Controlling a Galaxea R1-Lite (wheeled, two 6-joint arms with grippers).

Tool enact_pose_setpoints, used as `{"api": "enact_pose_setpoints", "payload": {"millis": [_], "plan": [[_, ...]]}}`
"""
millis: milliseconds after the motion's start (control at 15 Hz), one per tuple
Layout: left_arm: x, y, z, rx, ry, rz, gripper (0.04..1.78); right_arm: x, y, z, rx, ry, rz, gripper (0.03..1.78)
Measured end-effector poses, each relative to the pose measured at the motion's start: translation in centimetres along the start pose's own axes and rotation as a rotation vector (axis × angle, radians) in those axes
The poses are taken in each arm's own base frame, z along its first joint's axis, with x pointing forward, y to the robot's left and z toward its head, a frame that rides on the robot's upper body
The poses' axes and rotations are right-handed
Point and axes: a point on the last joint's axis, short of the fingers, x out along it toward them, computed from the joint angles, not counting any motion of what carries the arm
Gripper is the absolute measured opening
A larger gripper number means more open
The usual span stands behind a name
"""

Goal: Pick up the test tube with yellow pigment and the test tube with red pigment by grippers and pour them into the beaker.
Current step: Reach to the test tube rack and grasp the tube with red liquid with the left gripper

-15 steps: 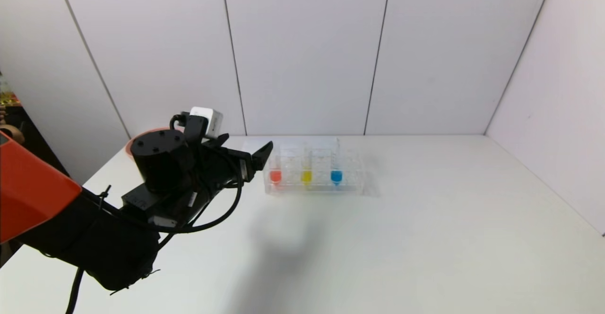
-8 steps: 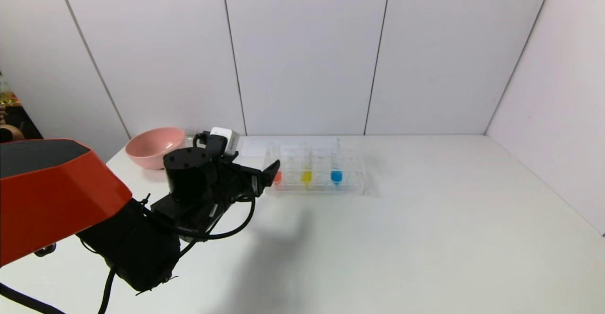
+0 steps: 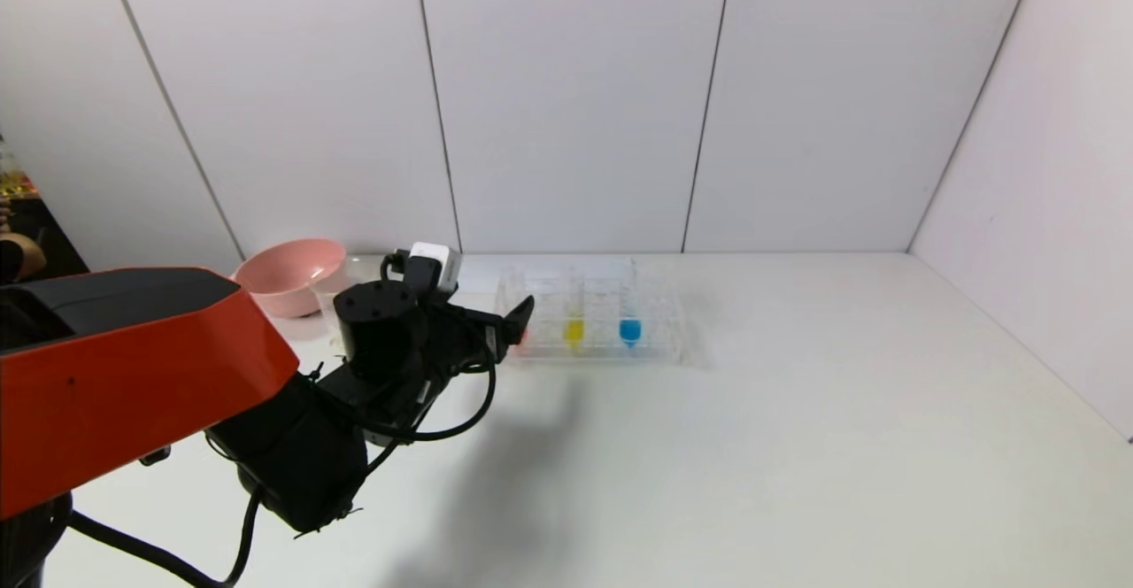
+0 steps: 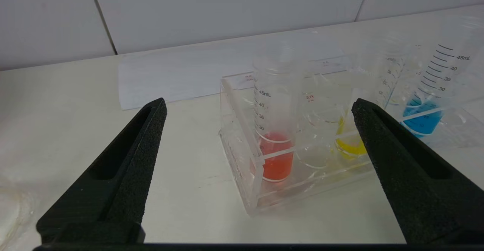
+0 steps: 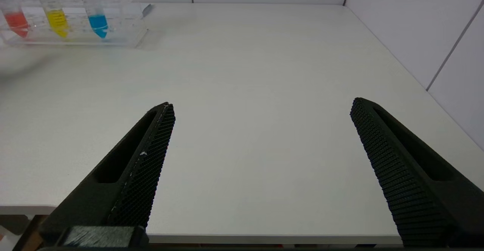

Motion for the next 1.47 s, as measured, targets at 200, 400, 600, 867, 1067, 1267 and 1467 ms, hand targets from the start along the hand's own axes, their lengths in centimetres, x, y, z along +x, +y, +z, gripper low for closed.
{"api": "enact_pose_setpoints", "payload": {"millis": [200, 400, 600, 867, 1067, 1267, 1467], "plan": [[1.0, 0.1, -0.1, -0.009, -0.015, 0.002, 1.72, 0.0, 0.0, 0.0, 0.0, 0.0, 0.0, 1.7], [1.9, 0.0, -0.3, -0.011, -0.025, -0.002, 1.72, 0.0, 0.0, 0.0, 0.0, 0.0, 0.0, 1.7], [2.6, -0.1, -0.6, -0.012, -0.031, -0.006, 1.72, 0.0, 0.0, 0.0, 0.0, 0.0, 0.0, 1.7], [3.1, -0.2, -1.0, -0.013, -0.028, -0.009, 1.72, 0.0, 0.0, 0.0, 0.0, 0.0, 0.001, 1.7], [3.2, -0.4, -1.3, -0.021, -0.021, -0.02, 1.72, 0.0, 0.0, 0.0, 0.0, 0.0, 0.0, 1.7], [3.3, -0.5, -1.5, -0.022, -0.018, -0.023, 1.72, 0.0, 0.0, 0.0, 0.0, 0.0, 0.0, 1.7], [3.6, -0.8, -1.6, -0.026, -0.029, -0.032, 1.55, 0.0, 0.0, 0.0, 0.0, 0.0, 0.0, 1.7]]}}
